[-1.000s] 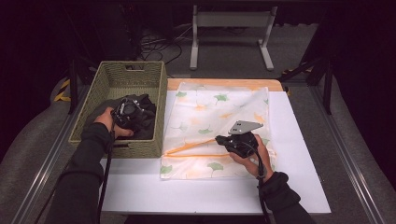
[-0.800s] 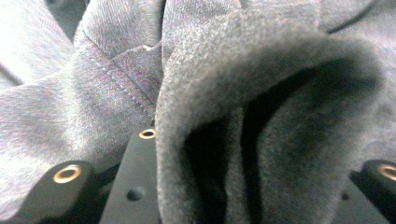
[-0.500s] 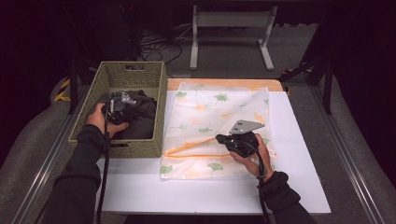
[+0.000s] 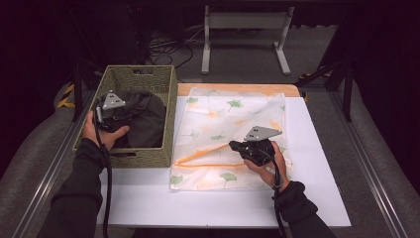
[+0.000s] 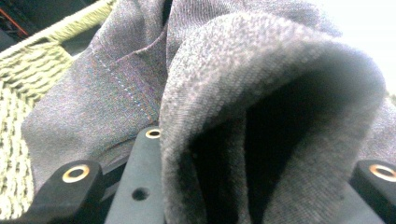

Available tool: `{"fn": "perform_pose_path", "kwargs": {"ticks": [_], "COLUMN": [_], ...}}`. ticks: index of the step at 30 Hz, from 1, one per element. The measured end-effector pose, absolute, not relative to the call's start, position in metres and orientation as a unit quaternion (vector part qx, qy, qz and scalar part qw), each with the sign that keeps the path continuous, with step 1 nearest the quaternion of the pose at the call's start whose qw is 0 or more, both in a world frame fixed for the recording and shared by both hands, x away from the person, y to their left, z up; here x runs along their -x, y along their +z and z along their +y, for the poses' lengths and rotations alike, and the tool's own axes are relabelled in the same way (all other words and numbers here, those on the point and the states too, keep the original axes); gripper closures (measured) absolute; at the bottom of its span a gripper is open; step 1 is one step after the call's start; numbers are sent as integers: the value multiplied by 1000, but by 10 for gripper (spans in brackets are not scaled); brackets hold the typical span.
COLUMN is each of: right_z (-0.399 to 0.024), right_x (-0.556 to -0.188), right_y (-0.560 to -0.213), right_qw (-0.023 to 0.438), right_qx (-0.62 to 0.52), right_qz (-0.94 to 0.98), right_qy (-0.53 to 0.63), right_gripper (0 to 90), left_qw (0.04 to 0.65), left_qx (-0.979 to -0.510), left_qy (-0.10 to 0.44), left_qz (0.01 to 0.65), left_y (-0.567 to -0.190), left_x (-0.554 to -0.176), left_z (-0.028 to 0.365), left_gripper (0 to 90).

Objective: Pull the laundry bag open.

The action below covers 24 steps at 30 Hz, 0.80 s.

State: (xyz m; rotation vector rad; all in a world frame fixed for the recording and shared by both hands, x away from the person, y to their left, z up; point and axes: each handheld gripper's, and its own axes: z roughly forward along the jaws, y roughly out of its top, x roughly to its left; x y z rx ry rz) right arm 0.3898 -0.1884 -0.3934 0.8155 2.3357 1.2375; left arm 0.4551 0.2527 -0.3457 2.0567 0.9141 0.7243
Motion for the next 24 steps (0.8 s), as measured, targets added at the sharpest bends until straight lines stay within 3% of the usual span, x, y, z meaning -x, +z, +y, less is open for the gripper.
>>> {"fn": "perform_pose_path", "kwargs": {"ticks": [8,24], "right_z": [-188,-190], "right_x": [-389,-392], "right_y": [-393,-392], "right_qw": [188,192], "right_qx": [-290,-291], "right_qz": [828,823], "right_qy": [441,448], "right_gripper": [884,885], "left_qw": [404,466], "left_qx": [-790,-764], "left_qy": [300,285], "left_qz": [351,344], "left_y": [-337,-330], "left_x": [-444,-425], "left_z": [256,260], "left_gripper": [709,709]}}
